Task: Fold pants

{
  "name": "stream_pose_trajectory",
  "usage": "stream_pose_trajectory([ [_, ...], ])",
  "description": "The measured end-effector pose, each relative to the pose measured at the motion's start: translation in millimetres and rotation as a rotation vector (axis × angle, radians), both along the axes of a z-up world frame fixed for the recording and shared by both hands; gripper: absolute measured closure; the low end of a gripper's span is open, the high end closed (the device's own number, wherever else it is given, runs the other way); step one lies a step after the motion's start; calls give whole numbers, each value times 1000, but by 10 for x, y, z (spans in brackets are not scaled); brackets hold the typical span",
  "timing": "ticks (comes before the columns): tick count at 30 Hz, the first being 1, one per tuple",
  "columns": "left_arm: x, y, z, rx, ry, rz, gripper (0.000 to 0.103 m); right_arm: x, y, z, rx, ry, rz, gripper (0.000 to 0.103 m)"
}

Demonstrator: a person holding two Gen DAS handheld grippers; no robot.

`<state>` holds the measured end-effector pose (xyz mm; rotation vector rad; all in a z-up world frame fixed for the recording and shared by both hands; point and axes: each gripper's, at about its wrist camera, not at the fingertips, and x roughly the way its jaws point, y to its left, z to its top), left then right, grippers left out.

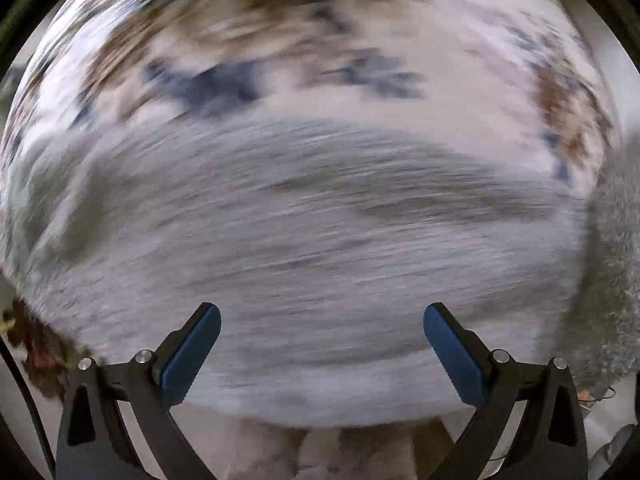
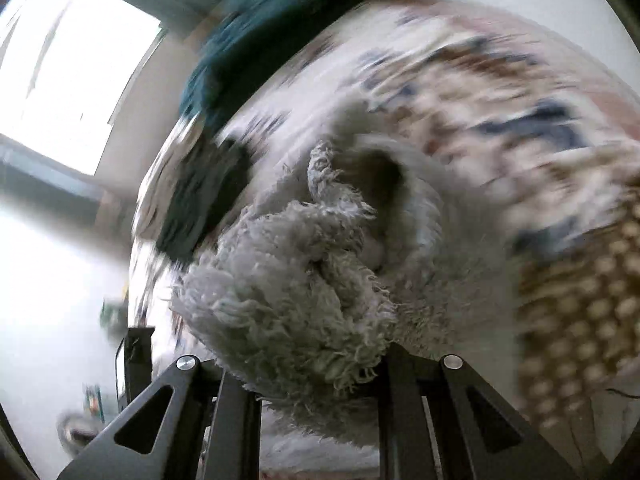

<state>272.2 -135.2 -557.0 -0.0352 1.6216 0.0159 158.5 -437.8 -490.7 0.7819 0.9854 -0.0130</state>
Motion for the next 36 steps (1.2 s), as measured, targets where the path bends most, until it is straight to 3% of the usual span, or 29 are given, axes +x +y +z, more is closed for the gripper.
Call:
stream_pose_trajectory([
  [4, -329, 888, -42, 44, 34, 79, 0, 136, 1260, -237, -56, 47, 247, 87],
  [7, -523, 1440, 10, 51, 34, 143, 0, 80, 1931, -501, -106, 110, 402, 87],
  [10, -607, 1783, 67, 26, 34, 190, 0, 52, 2276, -759, -147, 227, 504, 78],
  [11, -609, 1823, 78, 12, 30, 197, 0, 47, 2292, -775, -119, 254, 511, 71],
  [13, -584, 1936, 144, -39, 21, 205, 0, 33, 2225, -726, -13, 263, 507, 39],
  [14, -545, 1936, 190, -68, 13, 206, 0, 28, 2132, -667, 67, 256, 493, 14],
  [17, -361, 1847, 390, -151, -21, 206, 0, -19, 1775, -417, 197, 227, 423, 11],
  [19, -234, 1662, 503, -210, -46, 198, 0, -86, 1425, -270, 231, 230, 345, 11],
  [23, -206, 969, 486, -253, -85, 94, 0, -160, 747, -158, 167, 280, 197, 11],
  [27, 31, 252, 424, -269, -91, -107, 3, -192, 163, -394, 94, 375, 76, 11],
  [28, 61, 24, 325, -234, -93, -172, 7, -163, 48, -449, 95, 388, 54, 11],
  [29, 121, -167, 240, -209, -91, -217, 24, -162, -35, -478, 93, 402, 40, 11],
  [30, 124, -299, 179, -195, -84, -257, 61, -142, -136, -529, 94, 412, 30, 11],
  [32, 169, -501, -7, -197, -42, -292, 99, -146, -190, -628, 104, 427, 14, 10],
  [36, 242, -202, 118, -154, -116, -205, 100, -149, -300, -815, 146, 449, -6, 11],
])
